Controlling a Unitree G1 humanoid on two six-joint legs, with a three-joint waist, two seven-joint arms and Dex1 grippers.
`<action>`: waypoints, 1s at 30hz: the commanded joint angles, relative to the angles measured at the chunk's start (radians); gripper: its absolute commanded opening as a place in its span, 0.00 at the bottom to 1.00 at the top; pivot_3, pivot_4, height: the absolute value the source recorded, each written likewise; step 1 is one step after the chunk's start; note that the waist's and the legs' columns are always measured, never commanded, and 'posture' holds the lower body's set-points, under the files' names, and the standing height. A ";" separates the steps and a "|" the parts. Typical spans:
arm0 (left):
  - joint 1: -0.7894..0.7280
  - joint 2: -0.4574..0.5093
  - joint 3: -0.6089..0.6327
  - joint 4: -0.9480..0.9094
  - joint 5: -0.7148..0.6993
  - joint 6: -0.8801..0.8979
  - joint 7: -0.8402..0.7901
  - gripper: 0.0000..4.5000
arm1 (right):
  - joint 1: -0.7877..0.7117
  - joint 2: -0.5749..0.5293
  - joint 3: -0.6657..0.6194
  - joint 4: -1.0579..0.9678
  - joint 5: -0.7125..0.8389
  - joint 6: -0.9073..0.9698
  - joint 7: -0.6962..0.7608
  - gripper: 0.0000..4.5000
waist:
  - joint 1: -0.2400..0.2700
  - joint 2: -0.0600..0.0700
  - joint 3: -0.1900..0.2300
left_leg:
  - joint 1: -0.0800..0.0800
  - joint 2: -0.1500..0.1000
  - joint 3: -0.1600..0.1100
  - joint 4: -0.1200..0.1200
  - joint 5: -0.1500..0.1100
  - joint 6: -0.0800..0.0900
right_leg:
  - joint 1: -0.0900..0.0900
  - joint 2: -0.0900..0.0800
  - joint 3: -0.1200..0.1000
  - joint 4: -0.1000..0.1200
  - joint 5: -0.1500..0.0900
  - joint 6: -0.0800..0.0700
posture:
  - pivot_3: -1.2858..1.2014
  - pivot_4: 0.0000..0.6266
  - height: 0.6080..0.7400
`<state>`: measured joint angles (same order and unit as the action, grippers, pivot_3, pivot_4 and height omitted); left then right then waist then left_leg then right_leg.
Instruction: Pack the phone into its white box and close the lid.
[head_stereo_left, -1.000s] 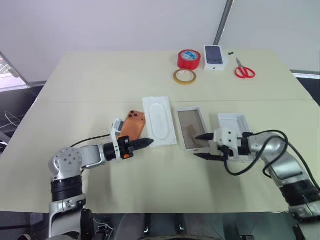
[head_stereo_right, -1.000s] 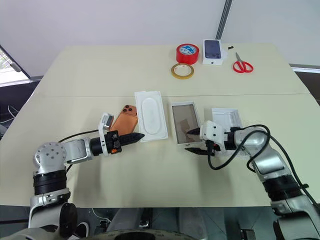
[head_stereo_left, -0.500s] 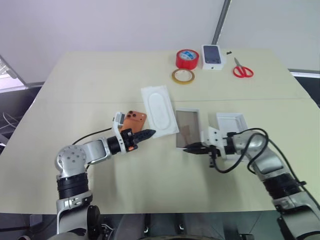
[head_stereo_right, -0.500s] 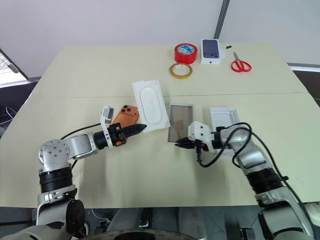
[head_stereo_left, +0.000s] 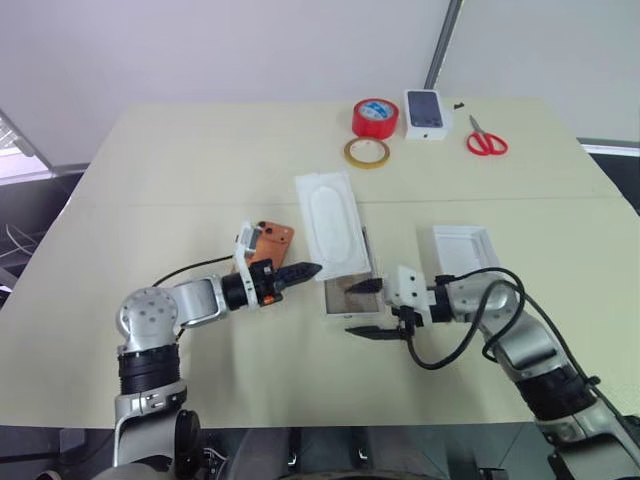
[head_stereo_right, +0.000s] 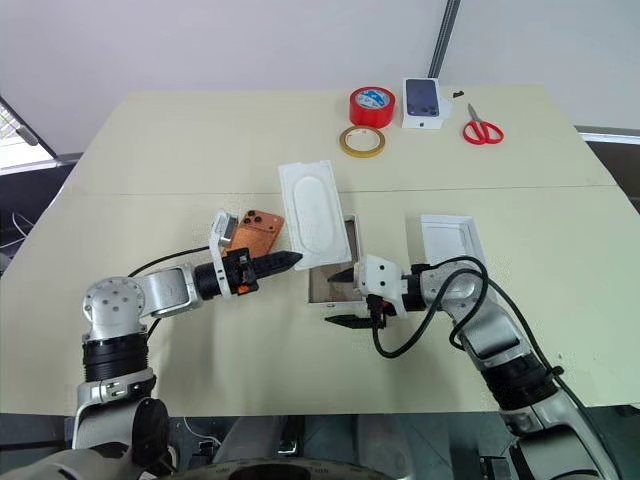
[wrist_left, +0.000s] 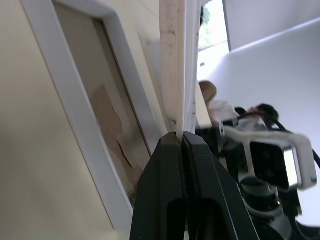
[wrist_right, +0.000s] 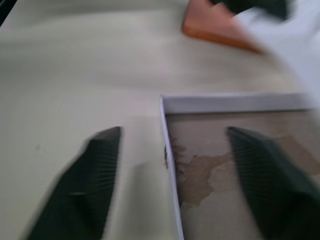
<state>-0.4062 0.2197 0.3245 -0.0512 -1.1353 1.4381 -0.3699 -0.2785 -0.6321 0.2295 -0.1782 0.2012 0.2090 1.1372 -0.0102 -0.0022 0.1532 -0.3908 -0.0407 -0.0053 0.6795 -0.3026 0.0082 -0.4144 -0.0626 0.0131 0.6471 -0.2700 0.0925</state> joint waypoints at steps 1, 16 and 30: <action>0.029 0.024 -0.008 -0.045 -0.037 0.013 -0.026 0.00 | 0.076 -0.108 -0.134 -0.082 0.057 0.024 0.014 0.76 | 0.005 0.000 0.000 | 0.000 0.000 0.000 0.000 -0.001 0.002 | 0.000 0.000 0.000 0.000 0.000 0.000 | 0.52 0.24 1.00; 0.027 0.039 -0.153 0.001 0.055 -0.078 -0.111 0.07 | 0.051 -0.152 -0.241 0.113 -0.032 -0.158 -0.116 0.77 | 0.020 -0.001 0.000 | 0.000 0.000 0.000 0.000 -0.002 0.004 | 0.001 0.000 0.000 -0.002 0.000 0.000 | 0.52 0.24 1.00; 0.005 0.090 -0.173 -0.067 0.106 -0.157 -0.152 0.76 | -0.095 0.005 -0.195 0.049 0.105 0.019 -0.162 0.65 | 0.015 -0.001 0.000 | 0.000 0.000 0.000 0.000 -0.002 0.004 | 0.000 0.000 0.000 -0.001 0.000 0.000 | 0.52 0.24 1.00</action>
<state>-0.3968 0.2934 0.1347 -0.0684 -1.0292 1.3115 -0.4982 -0.3604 -0.6341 0.0317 -0.0822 0.2692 0.2054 0.9700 0.0044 -0.0028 0.1536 -0.3914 -0.0407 -0.0055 0.6793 -0.3048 0.0121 -0.4142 -0.0628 0.0132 0.6456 -0.2701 0.0923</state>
